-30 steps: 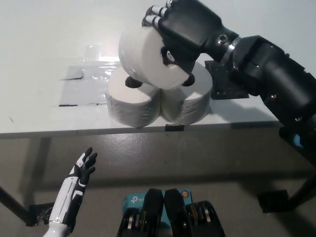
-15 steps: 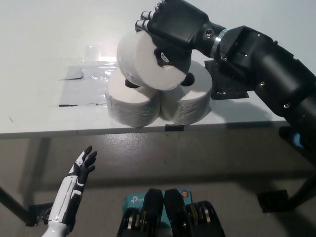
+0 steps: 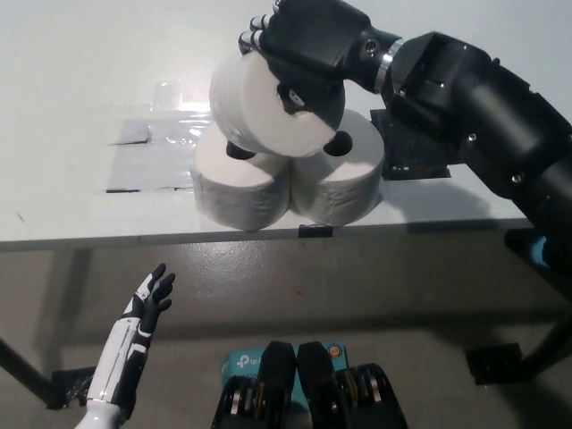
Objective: A few rolls of toilet paper are kept infront of the robot and the robot uses its right hand to lift one of the rolls and and places it on top of the other rolls to stack it.
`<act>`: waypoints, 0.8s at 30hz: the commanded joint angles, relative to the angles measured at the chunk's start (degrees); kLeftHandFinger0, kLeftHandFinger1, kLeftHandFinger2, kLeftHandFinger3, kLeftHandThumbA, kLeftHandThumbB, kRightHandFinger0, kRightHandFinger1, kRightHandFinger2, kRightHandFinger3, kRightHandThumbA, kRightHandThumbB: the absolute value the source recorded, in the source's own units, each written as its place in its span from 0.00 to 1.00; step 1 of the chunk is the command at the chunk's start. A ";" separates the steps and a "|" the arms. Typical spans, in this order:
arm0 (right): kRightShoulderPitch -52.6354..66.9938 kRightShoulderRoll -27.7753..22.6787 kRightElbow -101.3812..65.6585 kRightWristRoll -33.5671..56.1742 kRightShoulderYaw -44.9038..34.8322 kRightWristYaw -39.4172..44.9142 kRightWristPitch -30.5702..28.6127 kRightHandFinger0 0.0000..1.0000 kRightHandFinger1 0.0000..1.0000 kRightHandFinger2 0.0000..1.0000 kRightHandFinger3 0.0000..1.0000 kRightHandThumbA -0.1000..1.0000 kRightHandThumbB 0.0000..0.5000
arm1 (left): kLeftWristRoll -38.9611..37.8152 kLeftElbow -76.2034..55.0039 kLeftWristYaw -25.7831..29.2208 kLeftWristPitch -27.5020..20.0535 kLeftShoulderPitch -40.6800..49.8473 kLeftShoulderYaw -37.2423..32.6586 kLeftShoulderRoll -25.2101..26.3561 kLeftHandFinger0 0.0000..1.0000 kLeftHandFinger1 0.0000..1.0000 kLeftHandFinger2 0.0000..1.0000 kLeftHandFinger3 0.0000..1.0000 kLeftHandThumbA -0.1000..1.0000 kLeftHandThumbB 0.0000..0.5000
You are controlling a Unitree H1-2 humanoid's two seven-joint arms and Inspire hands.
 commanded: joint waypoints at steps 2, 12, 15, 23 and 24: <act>-6.32 -0.64 -0.46 0.96 -0.78 2.40 -1.29 0.00 0.25 0.80 0.53 0.00 0.64 | 0.05 -1.53 -0.01 -1.86 -0.15 0.45 0.40 1.00 1.00 1.00 1.00 0.99 0.60; -8.54 -0.90 -0.72 0.88 -1.10 4.51 -0.89 0.00 0.07 0.51 0.29 0.00 0.58 | 0.86 -1.52 0.25 -2.12 -0.03 0.46 0.53 1.00 1.00 1.00 1.00 0.98 0.53; -8.97 -0.96 -1.10 2.07 -1.54 7.35 -0.51 0.00 0.00 0.62 0.27 0.00 0.58 | 0.54 -1.39 0.09 -2.17 -0.02 0.49 0.58 1.00 1.00 1.00 1.00 0.98 0.55; -9.60 -0.30 -0.13 2.36 -1.01 14.01 1.04 0.00 0.01 0.10 0.24 0.00 0.64 | 0.22 -1.76 0.12 -1.62 0.19 0.86 0.68 1.00 1.00 1.00 1.00 0.97 0.63; -9.68 -0.16 0.19 2.44 -1.00 15.06 1.25 0.00 0.03 0.18 0.18 0.00 0.63 | 0.24 -1.79 0.10 -1.59 0.22 0.87 0.66 1.00 1.00 1.00 1.00 0.97 0.63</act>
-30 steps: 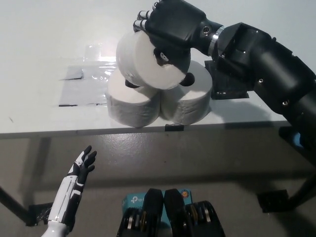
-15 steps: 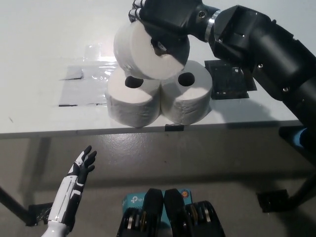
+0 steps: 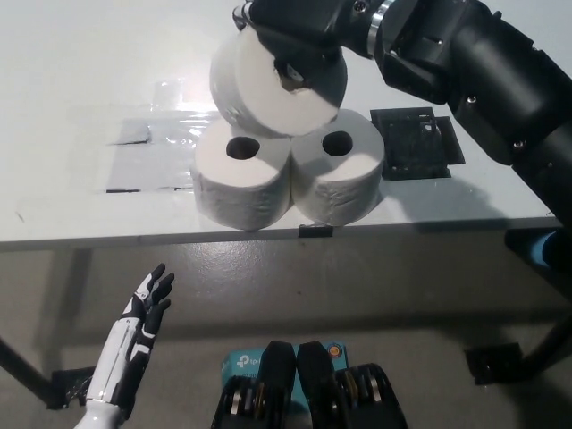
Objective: A few rolls of toilet paper are kept infront of the robot and the robot uses its right hand to lift one of the rolls and and places it on top of the other rolls to stack it.
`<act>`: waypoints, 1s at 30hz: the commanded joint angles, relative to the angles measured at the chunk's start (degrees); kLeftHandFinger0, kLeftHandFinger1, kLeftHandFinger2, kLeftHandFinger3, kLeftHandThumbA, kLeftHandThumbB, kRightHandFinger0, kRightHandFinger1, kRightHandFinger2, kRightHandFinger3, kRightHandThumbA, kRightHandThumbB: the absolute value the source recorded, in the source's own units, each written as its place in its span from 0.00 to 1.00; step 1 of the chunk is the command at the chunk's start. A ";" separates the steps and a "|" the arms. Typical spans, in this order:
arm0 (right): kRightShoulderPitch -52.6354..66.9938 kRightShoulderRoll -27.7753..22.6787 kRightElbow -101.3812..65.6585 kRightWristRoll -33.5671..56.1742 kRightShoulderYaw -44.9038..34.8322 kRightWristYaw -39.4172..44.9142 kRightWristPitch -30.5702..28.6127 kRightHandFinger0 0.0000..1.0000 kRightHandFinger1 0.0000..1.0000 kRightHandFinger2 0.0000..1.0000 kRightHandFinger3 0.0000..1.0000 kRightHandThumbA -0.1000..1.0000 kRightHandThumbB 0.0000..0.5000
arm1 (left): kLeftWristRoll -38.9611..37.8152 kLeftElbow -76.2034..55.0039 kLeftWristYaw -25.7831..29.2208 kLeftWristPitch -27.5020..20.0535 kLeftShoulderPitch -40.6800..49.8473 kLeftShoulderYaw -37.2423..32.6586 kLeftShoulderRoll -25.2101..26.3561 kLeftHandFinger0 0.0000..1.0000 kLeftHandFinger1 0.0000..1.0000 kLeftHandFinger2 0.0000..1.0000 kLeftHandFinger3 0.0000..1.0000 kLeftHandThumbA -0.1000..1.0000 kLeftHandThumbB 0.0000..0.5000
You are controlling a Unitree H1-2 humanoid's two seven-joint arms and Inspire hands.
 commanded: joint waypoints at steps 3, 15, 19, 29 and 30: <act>-5.38 -0.08 0.18 2.47 -1.35 6.74 1.39 0.00 0.13 0.51 0.19 0.00 0.61 | 0.27 -1.78 0.10 -1.84 0.05 0.72 0.71 1.00 1.00 1.00 1.00 0.96 0.59; -5.83 0.59 1.19 2.12 -1.63 12.64 3.84 0.00 0.05 0.27 0.45 0.00 0.64 | 0.10 -2.13 -0.06 -1.47 0.26 0.66 0.65 1.00 1.00 1.00 1.00 0.96 0.57; -6.28 1.14 1.53 1.24 -1.10 13.20 4.70 0.01 0.07 0.27 0.49 0.00 0.65 | 0.16 -2.28 0.05 -1.33 -0.10 0.83 0.67 1.00 1.00 1.00 1.00 0.95 0.54; -7.77 2.55 4.32 -3.32 2.75 20.45 10.37 0.30 0.45 0.77 1.00 0.13 0.66 | -0.69 -1.96 -0.33 -1.86 -0.47 1.08 0.86 1.00 1.00 1.00 1.00 0.94 0.59; -7.81 2.55 4.65 -2.82 2.55 20.93 10.91 0.55 0.91 1.00 1.00 0.20 0.78 | -0.59 -2.10 -0.37 -1.68 -0.56 1.08 0.90 1.00 1.00 1.00 1.00 0.94 0.59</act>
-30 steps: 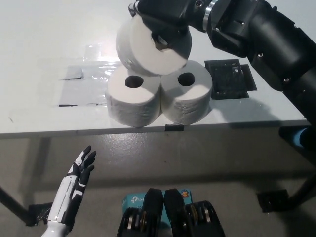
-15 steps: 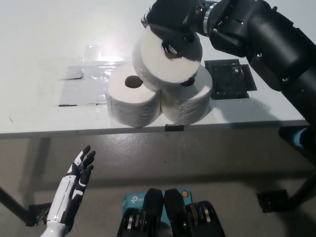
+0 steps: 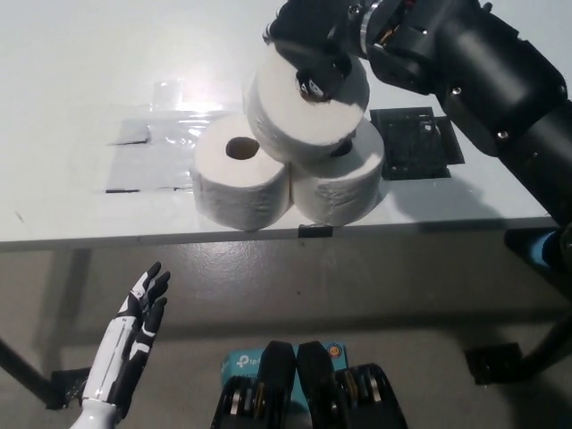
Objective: A few rolls of toilet paper are kept infront of the robot and the robot uses its right hand to lift one of the rolls and and places it on top of the other rolls to stack it.
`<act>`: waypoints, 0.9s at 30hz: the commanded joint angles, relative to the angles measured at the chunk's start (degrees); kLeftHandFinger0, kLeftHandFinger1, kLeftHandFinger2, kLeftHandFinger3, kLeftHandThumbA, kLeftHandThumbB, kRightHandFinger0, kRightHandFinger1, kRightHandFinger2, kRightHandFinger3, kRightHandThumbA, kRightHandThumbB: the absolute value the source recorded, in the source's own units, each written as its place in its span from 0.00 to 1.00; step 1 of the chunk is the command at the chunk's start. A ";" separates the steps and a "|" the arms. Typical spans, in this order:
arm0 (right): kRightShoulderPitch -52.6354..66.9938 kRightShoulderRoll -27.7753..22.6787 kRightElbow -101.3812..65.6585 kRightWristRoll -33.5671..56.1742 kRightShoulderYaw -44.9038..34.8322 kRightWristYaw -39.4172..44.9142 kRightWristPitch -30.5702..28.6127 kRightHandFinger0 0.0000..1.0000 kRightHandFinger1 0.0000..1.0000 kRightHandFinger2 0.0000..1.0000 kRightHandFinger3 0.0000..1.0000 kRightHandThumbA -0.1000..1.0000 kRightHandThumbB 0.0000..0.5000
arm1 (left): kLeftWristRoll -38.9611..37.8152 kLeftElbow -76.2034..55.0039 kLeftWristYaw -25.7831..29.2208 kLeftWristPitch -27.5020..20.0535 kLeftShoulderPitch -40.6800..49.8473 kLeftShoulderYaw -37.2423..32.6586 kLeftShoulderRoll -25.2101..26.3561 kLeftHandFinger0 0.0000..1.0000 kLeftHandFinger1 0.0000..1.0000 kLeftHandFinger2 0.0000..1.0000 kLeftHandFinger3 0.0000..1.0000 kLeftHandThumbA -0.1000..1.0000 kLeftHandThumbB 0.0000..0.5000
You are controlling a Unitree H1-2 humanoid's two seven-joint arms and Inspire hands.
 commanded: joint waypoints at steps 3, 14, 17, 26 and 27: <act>-5.83 1.16 2.04 -1.02 -0.08 8.56 8.17 1.00 1.00 1.00 1.00 0.35 0.94 | -0.05 -2.16 -0.27 -1.48 -0.45 0.50 0.77 1.00 1.00 1.00 1.00 0.94 0.57; -7.72 2.12 5.47 2.38 -1.78 13.29 12.43 1.00 1.00 1.00 1.00 0.47 1.00 | -0.97 -2.21 -0.71 -1.50 -0.94 0.71 0.94 1.00 1.00 1.00 1.00 0.95 0.59; -8.37 2.16 5.54 2.61 -1.80 14.31 12.97 1.00 1.00 1.00 1.00 0.48 1.00 | -0.07 -2.15 -0.46 -1.96 -1.06 0.68 1.02 1.00 1.00 1.00 1.00 0.95 0.57; -12.81 2.94 8.62 3.79 -2.04 14.60 12.41 1.00 1.00 1.00 1.00 0.56 1.00 | 0.23 -1.91 -0.55 -2.21 -1.57 0.78 1.06 1.00 1.00 1.00 1.00 0.91 0.59; -13.43 3.13 9.02 4.42 -2.56 14.53 12.69 1.00 1.00 1.00 1.00 0.56 1.00 | 0.33 -2.03 -0.60 -1.91 -1.60 0.73 1.08 1.00 1.00 1.00 1.00 0.89 0.58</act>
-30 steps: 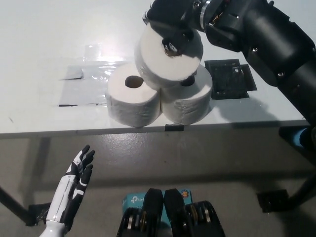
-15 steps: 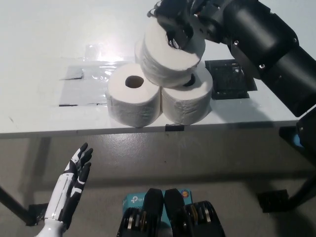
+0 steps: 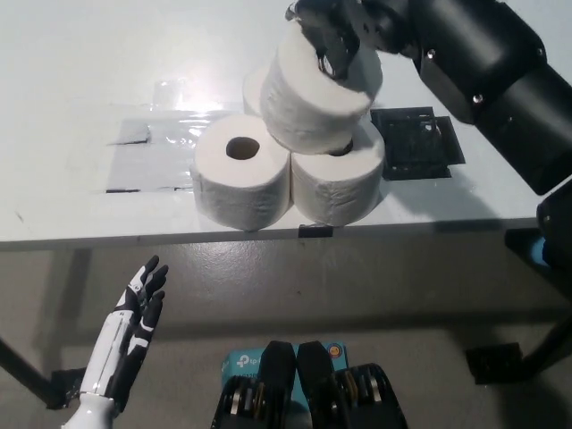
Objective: A few rolls of toilet paper are kept infront of the robot and the robot uses its right hand to lift one of the rolls and and places it on top of the other rolls to stack it.
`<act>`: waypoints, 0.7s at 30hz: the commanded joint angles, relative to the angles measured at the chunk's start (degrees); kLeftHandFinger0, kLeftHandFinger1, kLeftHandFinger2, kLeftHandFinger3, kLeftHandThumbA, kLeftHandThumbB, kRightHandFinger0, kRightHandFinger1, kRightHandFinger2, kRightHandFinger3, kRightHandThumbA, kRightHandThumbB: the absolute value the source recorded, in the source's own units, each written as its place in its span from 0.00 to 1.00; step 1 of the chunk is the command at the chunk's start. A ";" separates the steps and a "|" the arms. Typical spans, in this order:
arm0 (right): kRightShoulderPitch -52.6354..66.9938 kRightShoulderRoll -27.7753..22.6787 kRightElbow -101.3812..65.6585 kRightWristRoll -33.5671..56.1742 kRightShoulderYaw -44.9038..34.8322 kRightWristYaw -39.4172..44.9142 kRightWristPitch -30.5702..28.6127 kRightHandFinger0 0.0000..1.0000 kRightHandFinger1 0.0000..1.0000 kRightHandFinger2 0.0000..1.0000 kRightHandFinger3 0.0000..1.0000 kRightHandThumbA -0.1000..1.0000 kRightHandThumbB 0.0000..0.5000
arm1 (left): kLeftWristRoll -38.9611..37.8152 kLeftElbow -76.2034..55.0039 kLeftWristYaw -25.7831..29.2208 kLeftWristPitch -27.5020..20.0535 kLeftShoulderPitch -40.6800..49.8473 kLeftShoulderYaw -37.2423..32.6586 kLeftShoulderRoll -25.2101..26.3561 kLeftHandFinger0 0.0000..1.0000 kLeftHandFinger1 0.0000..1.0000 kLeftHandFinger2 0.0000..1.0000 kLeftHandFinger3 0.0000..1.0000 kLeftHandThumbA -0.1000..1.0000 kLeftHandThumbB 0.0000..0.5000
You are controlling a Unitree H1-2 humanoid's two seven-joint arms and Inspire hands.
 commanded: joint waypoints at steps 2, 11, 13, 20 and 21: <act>-7.64 0.88 1.02 3.98 -3.29 0.68 2.41 1.00 1.00 1.00 1.00 0.54 1.00 | 0.78 -2.03 -0.30 -1.52 -0.73 0.11 1.02 1.00 1.00 1.00 1.00 0.89 0.61; -12.51 2.70 5.82 7.71 -5.67 0.23 1.32 1.00 1.00 1.00 1.00 0.60 1.00 | 0.33 -2.28 -1.01 -0.84 -1.38 -0.16 1.28 1.00 1.00 1.00 1.00 0.83 0.62; -12.79 2.87 6.24 8.09 -5.84 0.72 1.87 1.00 1.00 1.00 1.00 0.60 1.00 | 0.22 -2.33 -1.15 -0.83 -1.40 -0.28 1.31 1.00 1.00 1.00 1.00 0.83 0.64; -14.44 0.20 3.37 11.28 -8.88 2.19 3.69 1.00 1.00 1.00 1.00 0.67 1.00 | 0.25 -2.21 -1.08 -0.90 -1.80 -0.48 1.01 1.00 1.00 1.00 1.00 0.81 0.68; -14.34 -1.09 1.05 12.44 -10.78 2.10 5.02 1.00 1.00 1.00 1.00 0.74 1.00 | 0.77 -2.14 -0.81 -1.23 -1.73 -0.57 0.84 1.00 1.00 1.00 1.00 0.81 0.68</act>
